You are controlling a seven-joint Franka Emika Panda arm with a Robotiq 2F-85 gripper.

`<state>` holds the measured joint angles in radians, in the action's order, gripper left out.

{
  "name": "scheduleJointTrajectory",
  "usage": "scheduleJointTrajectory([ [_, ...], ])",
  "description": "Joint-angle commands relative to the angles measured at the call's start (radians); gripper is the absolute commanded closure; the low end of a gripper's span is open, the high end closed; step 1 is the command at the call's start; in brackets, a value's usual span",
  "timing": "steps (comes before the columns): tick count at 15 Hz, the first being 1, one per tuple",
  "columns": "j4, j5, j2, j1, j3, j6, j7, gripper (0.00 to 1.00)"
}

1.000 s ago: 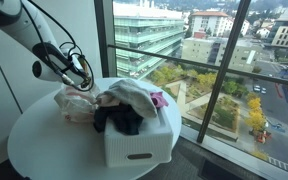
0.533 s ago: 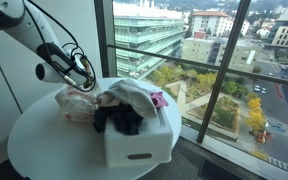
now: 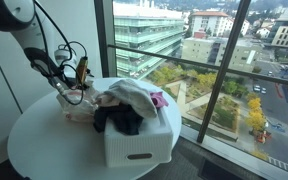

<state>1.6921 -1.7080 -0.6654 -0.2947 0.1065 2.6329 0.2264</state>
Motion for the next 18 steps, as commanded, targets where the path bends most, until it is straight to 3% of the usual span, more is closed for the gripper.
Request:
scheduleJointTrajectory([
  [1,0.006,0.063,0.05,0.022,0.053,-0.007,-0.042,0.0],
  [7,-0.053,-0.196,0.07,-0.017,0.025,0.017,0.115,0.0],
  [8,-0.047,-0.198,0.079,-0.012,0.035,0.009,0.132,0.0],
  [10,-0.001,-0.067,0.11,0.025,0.083,0.0,0.063,0.0],
  [13,0.051,0.054,0.173,0.006,0.09,-0.096,0.01,0.0],
  [18,0.144,0.279,0.301,-0.011,0.111,-0.356,-0.089,0.0],
])
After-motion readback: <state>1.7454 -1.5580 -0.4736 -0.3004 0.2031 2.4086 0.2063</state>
